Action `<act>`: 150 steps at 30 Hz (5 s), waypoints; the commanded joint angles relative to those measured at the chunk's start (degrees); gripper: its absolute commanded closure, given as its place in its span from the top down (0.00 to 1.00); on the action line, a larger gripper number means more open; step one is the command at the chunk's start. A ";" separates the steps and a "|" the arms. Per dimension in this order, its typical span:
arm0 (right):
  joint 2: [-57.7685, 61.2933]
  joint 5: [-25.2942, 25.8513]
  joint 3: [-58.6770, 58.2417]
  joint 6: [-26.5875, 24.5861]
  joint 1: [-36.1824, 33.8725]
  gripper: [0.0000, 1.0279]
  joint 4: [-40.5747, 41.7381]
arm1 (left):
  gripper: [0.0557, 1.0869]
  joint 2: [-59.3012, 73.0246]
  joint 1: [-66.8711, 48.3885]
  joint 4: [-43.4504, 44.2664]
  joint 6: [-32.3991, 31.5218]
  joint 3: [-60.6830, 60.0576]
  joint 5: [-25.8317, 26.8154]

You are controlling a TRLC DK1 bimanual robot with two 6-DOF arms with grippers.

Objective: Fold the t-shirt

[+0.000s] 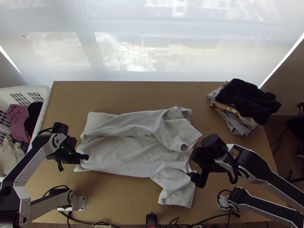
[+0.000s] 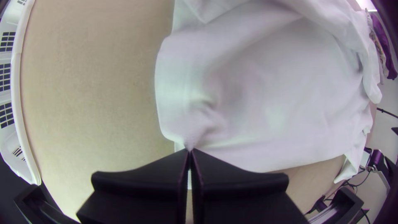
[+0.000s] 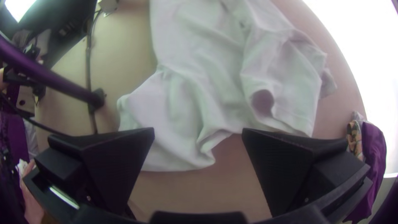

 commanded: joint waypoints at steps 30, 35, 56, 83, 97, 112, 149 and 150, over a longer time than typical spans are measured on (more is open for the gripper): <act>1.56 -5.53 -13.66 -4.99 26.25 0.95 3.59 | 0.03 0.68 -0.22 1.60 -5.07 -1.24 -0.87; 5.43 -6.06 -14.54 -7.71 26.60 0.95 4.29 | 0.03 0.68 -0.22 1.60 -5.33 -1.24 -0.87; 8.94 0.71 -17.35 -8.24 26.16 0.17 19.32 | 0.03 1.91 1.01 1.51 -4.81 0.96 -0.87; 2.70 5.19 -4.87 -10.87 0.06 0.03 18.09 | 0.03 -3.02 1.01 -3.33 -4.72 7.99 -0.87; 8.15 5.11 1.37 -12.54 -9.88 0.03 21.08 | 0.03 -5.21 2.59 -4.03 -3.14 12.21 -0.87; 16.15 4.75 9.63 -15.09 -20.69 0.03 24.16 | 0.03 -6.18 -0.66 0.72 -1.47 18.80 0.89; 41.29 4.05 31.34 -16.68 -34.22 0.03 28.82 | 0.03 18.96 -3.65 11.18 -1.73 40.33 0.89; 41.99 4.05 31.78 -16.68 -34.22 0.03 28.82 | 0.03 19.66 -3.82 11.26 -1.73 40.42 0.80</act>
